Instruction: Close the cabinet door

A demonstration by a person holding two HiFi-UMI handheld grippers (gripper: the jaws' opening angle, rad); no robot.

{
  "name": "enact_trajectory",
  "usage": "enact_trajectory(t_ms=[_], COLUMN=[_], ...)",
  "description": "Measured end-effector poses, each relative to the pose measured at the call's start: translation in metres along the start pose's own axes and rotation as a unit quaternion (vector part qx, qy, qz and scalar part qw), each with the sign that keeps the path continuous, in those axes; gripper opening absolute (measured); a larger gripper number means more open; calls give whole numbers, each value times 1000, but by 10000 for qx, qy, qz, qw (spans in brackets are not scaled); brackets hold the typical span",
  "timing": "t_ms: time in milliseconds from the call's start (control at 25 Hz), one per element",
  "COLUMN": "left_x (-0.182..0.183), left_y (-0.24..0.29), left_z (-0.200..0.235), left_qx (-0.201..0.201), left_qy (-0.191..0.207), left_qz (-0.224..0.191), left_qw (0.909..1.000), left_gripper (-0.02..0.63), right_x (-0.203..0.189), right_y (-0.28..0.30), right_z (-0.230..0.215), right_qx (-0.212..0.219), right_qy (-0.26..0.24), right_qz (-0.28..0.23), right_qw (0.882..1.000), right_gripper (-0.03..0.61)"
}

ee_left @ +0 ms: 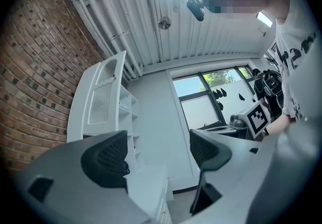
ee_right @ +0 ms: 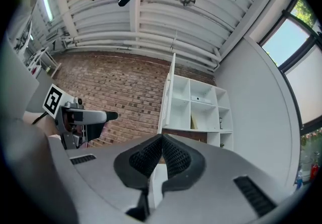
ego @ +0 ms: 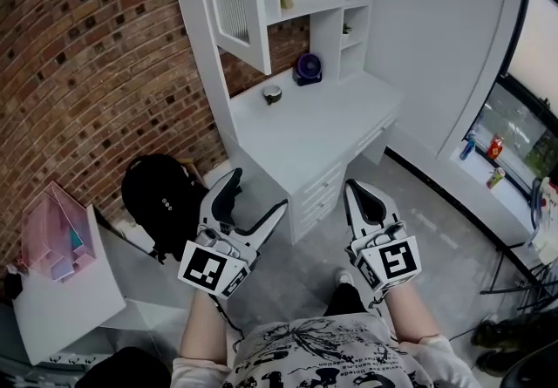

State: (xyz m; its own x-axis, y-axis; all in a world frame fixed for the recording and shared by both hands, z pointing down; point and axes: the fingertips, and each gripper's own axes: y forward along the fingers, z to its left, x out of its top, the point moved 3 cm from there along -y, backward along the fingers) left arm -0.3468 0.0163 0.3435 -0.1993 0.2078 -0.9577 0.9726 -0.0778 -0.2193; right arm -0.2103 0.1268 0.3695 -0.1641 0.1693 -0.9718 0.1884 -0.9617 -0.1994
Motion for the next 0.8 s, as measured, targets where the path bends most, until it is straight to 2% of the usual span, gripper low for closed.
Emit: enact_trajectory(t_ms=[200,360,600,800], left_x=[-11,-13,-6,-5], left_y=[34,81,153,193], left_z=[15,35,66,86], left_qx=[336,782,1561,2131], left_qy=[221,385,539,735], left_qz=[158,179,136,72], left_qw=[9991,9960,9862,9742], left_gripper=[370,370,370,370], right_x=[-16,-24,-25,-28], right_y=[39,88,172,231], right_z=[-33,-82,-157,-198], right_qx=[381,779,1446,1994], right_qy=[77,191,303,292], right_qz=[-98,-187,-195,-298], right_qw=[9992,9966,9888,9790], right_gripper=[15,15,15,15])
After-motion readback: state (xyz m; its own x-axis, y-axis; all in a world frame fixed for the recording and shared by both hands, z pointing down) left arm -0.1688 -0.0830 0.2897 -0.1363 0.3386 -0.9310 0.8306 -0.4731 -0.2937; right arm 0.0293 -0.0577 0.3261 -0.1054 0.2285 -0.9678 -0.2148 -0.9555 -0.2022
